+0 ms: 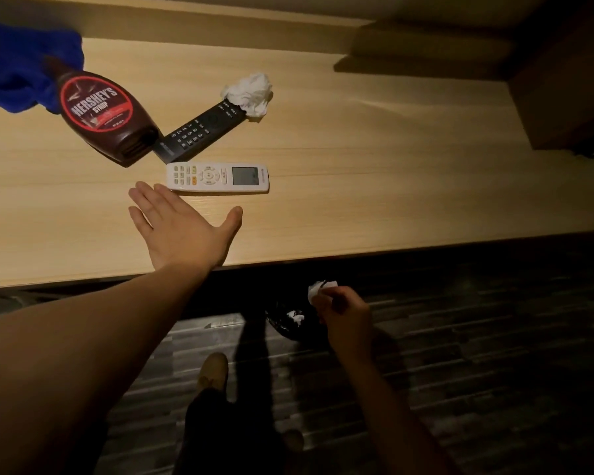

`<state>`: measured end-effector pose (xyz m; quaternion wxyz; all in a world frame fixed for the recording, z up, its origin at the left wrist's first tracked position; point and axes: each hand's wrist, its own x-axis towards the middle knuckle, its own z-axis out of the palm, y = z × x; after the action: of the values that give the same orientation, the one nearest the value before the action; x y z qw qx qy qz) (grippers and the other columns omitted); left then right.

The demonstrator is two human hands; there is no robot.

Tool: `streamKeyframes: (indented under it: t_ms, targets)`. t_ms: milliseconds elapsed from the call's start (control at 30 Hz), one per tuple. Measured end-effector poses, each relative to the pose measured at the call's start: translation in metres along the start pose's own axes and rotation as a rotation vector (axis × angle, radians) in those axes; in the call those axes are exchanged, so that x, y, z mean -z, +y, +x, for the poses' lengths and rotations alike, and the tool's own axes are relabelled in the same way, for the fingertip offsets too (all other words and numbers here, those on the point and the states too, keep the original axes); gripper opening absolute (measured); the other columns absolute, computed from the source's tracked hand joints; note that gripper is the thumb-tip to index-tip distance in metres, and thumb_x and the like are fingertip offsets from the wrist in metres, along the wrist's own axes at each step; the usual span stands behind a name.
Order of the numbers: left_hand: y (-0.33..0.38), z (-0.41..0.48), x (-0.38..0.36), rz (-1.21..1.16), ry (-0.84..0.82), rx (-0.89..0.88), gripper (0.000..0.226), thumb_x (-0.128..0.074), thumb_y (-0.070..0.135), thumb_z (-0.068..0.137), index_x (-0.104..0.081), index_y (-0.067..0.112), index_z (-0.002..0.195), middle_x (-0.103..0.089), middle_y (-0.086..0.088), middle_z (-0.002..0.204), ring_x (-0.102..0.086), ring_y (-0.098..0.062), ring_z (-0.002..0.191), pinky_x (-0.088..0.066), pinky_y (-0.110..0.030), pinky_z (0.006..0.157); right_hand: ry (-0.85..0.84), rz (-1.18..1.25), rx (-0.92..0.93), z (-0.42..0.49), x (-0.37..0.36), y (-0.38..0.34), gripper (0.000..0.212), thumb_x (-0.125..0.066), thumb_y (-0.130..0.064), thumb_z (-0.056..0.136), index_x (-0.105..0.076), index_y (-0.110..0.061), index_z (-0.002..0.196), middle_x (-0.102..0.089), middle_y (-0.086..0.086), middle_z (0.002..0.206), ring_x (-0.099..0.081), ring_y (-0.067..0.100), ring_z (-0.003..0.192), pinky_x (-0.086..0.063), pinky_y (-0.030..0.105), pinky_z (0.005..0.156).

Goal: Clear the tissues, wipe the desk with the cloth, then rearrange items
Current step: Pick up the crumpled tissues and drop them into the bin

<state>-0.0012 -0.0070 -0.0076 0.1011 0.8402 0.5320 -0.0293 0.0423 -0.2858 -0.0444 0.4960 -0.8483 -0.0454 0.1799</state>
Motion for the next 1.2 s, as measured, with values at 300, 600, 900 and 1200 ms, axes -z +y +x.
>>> streamKeyframes:
  t_ms: [300, 600, 900, 1200]
  targets:
    - [0.000, -0.001, 0.001, -0.019, 0.006, -0.009, 0.135, -0.024, 0.097, 0.079, -0.001, -0.007, 0.163, 0.002, -0.030, 0.172, 0.008, -0.040, 0.161, 0.002, -0.054, 0.131, 0.162, -0.198, -0.111, 0.030, -0.018, 0.087, 0.016, -0.087, -0.004, 0.078, -0.074, -0.005, 0.086, -0.069, 0.022, 0.092, -0.062, 0.024, 0.077, -0.047, 0.034, 0.072]
    - [-0.001, 0.001, 0.000, -0.029, -0.004, -0.010, 0.135, -0.025, 0.097, 0.079, -0.001, -0.007, 0.162, 0.003, -0.030, 0.172, 0.009, -0.039, 0.161, 0.002, -0.054, 0.131, 0.090, -0.054, -0.062, 0.029, 0.013, 0.008, 0.019, -0.085, -0.024, 0.084, -0.070, -0.017, 0.093, -0.069, 0.001, 0.086, -0.062, 0.005, 0.070, -0.052, 0.031, 0.069]
    - [-0.001, 0.003, 0.000, -0.013, -0.050, -0.020, 0.137, -0.021, 0.098, 0.080, 0.002, -0.010, 0.161, 0.004, -0.032, 0.171, 0.010, -0.040, 0.161, 0.003, -0.054, 0.131, -0.036, 0.152, 0.132, 0.094, -0.015, -0.166, 0.021, -0.082, -0.027, 0.087, -0.069, -0.015, 0.098, -0.063, -0.004, 0.076, -0.059, 0.006, 0.064, -0.055, 0.023, 0.064]
    - [-0.001, 0.005, 0.003, -0.016, -0.083, -0.026, 0.135, -0.016, 0.097, 0.080, 0.007, -0.009, 0.161, 0.010, -0.031, 0.171, 0.018, -0.039, 0.160, 0.007, -0.054, 0.130, -0.158, -0.050, 0.238, 0.228, -0.116, -0.242, 0.054, -0.078, -0.033, 0.090, -0.057, -0.016, 0.137, -0.056, 0.007, 0.130, -0.057, 0.013, 0.105, -0.048, 0.017, 0.077]
